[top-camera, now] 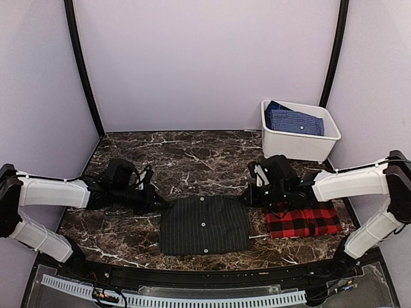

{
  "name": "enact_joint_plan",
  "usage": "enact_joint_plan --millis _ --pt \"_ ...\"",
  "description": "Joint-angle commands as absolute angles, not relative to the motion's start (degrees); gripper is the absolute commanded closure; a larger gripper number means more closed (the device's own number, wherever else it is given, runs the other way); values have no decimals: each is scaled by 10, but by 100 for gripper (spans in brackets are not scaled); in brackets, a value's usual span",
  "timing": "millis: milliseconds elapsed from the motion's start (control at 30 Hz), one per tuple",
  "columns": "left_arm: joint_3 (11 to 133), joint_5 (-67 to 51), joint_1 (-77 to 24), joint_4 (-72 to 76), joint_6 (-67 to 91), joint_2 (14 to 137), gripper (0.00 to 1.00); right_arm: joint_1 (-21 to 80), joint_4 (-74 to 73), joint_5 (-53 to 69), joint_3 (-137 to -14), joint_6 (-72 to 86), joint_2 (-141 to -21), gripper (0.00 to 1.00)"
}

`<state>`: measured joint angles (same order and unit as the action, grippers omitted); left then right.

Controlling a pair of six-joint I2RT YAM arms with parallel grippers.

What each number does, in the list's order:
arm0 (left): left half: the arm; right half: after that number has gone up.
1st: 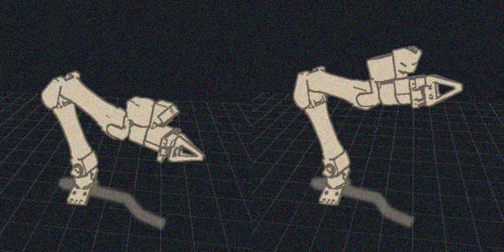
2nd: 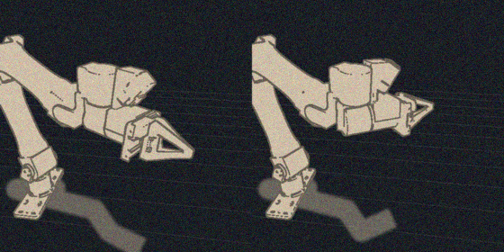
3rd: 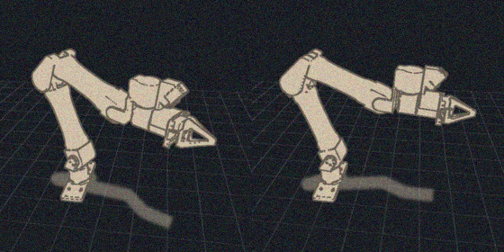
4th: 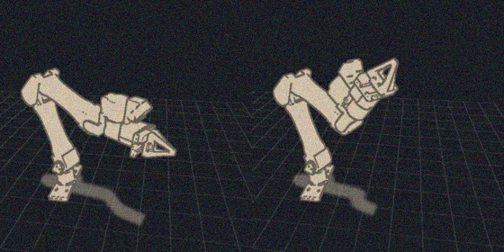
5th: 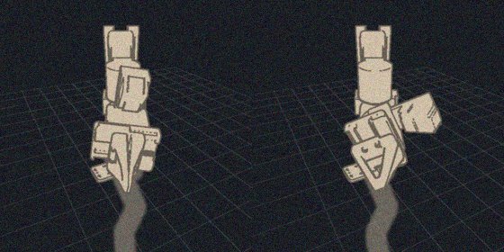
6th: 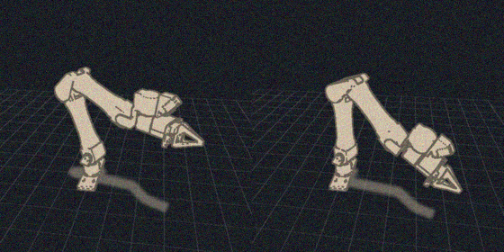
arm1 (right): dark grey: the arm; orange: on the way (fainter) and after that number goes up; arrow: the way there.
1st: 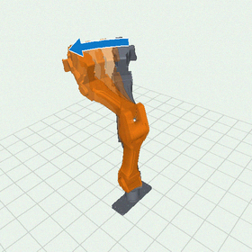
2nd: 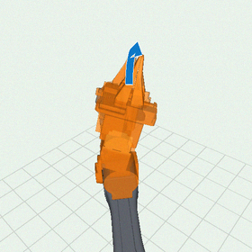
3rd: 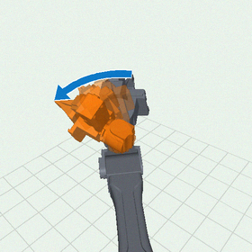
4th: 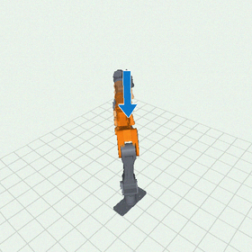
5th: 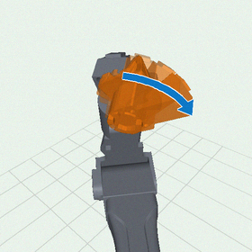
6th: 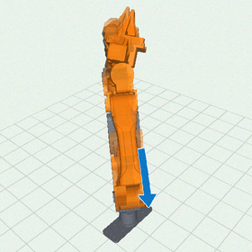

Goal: Fold and stack the long sleeve shirts
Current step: Move the square-folded shirt to the center of the board, then smooth out the square-folded shirt at the center of the board.

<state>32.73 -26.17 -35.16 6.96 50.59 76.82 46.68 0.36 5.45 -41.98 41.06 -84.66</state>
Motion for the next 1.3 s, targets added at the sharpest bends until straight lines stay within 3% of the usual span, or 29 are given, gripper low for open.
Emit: enact_joint_plan --millis 0,467,700,767,800,867,933,1033,1267 --pt "321 -217 -353 61 504 728 100 467 3 16 -422 397 -813 100" --pt "402 -246 -302 57 464 784 100 434 -3 -34 -461 359 -827 100" --pt "500 -300 -246 93 409 953 97 348 85 22 -491 323 -924 100" --pt "549 -304 -234 86 400 992 81 338 54 40 -542 301 -960 91" --pt "577 -298 -228 82 393 1007 62 337 39 41 -566 291 -971 83" --pt "618 -281 -224 60 378 1018 42 336 13 40 -597 283 -977 62" --pt "648 -269 -221 30 366 1015 35 337 -16 39 -620 278 -974 56" --pt "648 -264 -225 10 369 992 36 346 -51 21 -624 282 -952 52" --pt "596 -275 -312 -13 394 938 58 398 -28 53 -588 290 -943 72"
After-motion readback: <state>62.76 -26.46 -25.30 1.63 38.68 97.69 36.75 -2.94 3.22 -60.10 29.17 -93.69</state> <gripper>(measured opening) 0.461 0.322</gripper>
